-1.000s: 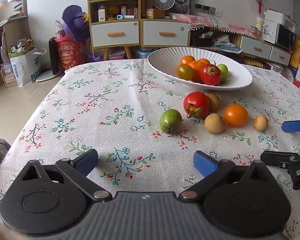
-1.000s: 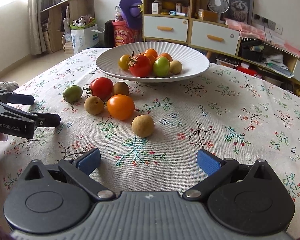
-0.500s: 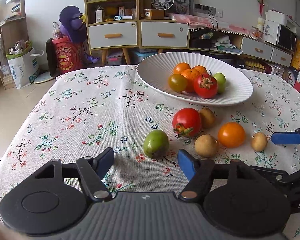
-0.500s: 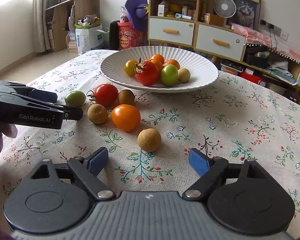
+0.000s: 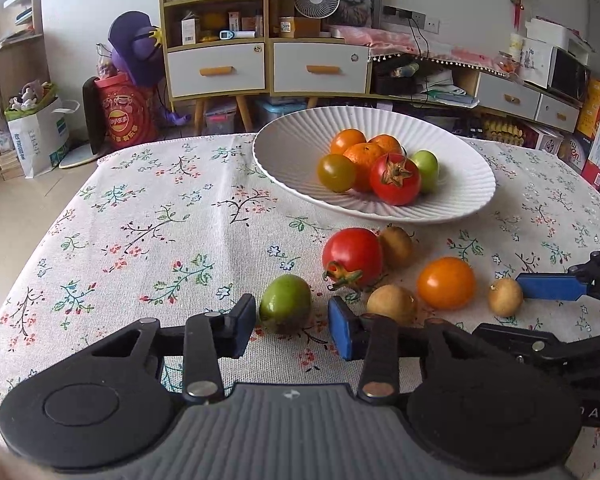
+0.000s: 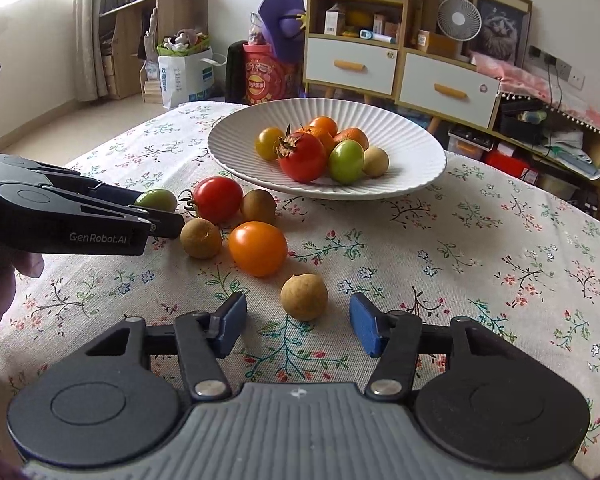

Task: Organize fruits
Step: 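Grasp the dark green tomato with the left tool while the right tool grasps a tan round fruit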

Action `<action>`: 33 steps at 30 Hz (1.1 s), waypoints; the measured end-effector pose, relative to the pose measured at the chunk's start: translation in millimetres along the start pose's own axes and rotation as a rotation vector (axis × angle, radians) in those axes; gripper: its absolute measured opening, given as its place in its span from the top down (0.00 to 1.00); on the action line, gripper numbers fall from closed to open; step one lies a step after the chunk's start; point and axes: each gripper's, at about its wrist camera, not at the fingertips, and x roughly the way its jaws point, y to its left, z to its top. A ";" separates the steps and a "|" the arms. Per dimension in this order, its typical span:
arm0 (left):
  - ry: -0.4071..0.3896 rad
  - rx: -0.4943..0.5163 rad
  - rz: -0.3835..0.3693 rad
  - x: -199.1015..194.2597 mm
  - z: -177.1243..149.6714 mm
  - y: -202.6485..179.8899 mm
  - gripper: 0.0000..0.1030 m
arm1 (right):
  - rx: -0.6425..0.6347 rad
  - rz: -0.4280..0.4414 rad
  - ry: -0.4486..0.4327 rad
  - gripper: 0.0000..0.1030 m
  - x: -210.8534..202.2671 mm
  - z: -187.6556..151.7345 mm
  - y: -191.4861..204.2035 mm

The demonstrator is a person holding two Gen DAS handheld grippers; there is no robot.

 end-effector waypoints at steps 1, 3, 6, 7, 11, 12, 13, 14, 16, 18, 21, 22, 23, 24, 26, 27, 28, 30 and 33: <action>0.002 0.000 0.000 -0.3 0.1 -0.3 0.67 | 0.003 -0.001 0.000 0.55 -0.3 1.1 -1.0; 0.004 0.001 -0.002 -1.0 -0.1 -0.2 0.69 | 0.011 -0.002 0.001 0.58 -0.5 2.0 -2.4; 0.010 -0.001 -0.004 -2.1 0.0 0.8 0.73 | 0.018 -0.003 0.002 0.61 -0.7 2.2 -3.6; 0.011 -0.001 -0.004 -2.4 -0.1 1.2 0.75 | 0.018 -0.002 0.002 0.64 -0.5 2.1 -3.6; 0.022 -0.009 -0.009 -3.3 1.1 3.4 0.77 | 0.012 0.001 0.005 0.69 -0.2 2.8 -2.5; 0.025 -0.010 -0.009 -3.8 1.0 3.4 0.77 | 0.011 0.002 0.006 0.71 -0.2 3.0 -2.0; 0.029 -0.011 -0.009 -4.1 1.3 3.6 0.77 | 0.010 0.005 0.007 0.73 -0.3 3.0 -1.4; 0.034 -0.014 -0.009 -4.1 1.8 3.6 0.77 | 0.009 0.005 0.007 0.73 -0.2 3.2 -1.0; 0.046 -0.024 -0.006 -4.8 2.6 3.8 0.77 | 0.005 0.008 0.009 0.76 -0.5 3.4 -0.1; 0.056 -0.027 -0.003 -5.6 3.2 3.8 0.77 | 0.009 0.010 0.013 0.78 -0.8 4.1 -0.5; 0.072 -0.032 0.002 -6.5 4.4 3.3 0.77 | 0.020 0.016 0.020 0.78 -0.9 5.3 -1.9; 0.078 -0.034 0.002 -7.1 4.9 3.1 0.77 | 0.021 0.017 0.023 0.78 -0.9 5.5 -1.9; 0.084 -0.037 0.002 -7.5 5.4 2.8 0.77 | 0.020 0.018 0.025 0.78 -0.8 5.6 -1.4; 0.091 -0.039 0.003 -7.8 5.8 2.6 0.77 | 0.020 0.020 0.027 0.78 -0.7 5.8 -1.1; 0.105 -0.046 0.002 -8.6 6.6 2.4 0.77 | 0.024 0.025 0.035 0.78 -0.9 6.7 -0.8; 0.112 -0.051 0.000 -9.0 7.3 2.3 0.78 | 0.026 0.028 0.038 0.78 -1.0 7.3 -0.6; 0.118 -0.056 -0.003 -9.5 7.7 2.2 0.78 | 0.029 0.032 0.042 0.78 -1.2 7.7 -0.3; 0.133 -0.070 -0.012 -11.0 8.7 2.1 0.78 | 0.032 0.038 0.052 0.78 -1.6 8.9 0.7; 0.146 -0.088 -0.033 -14.2 10.7 1.4 0.78 | 0.034 0.046 0.068 0.78 -2.8 10.9 2.5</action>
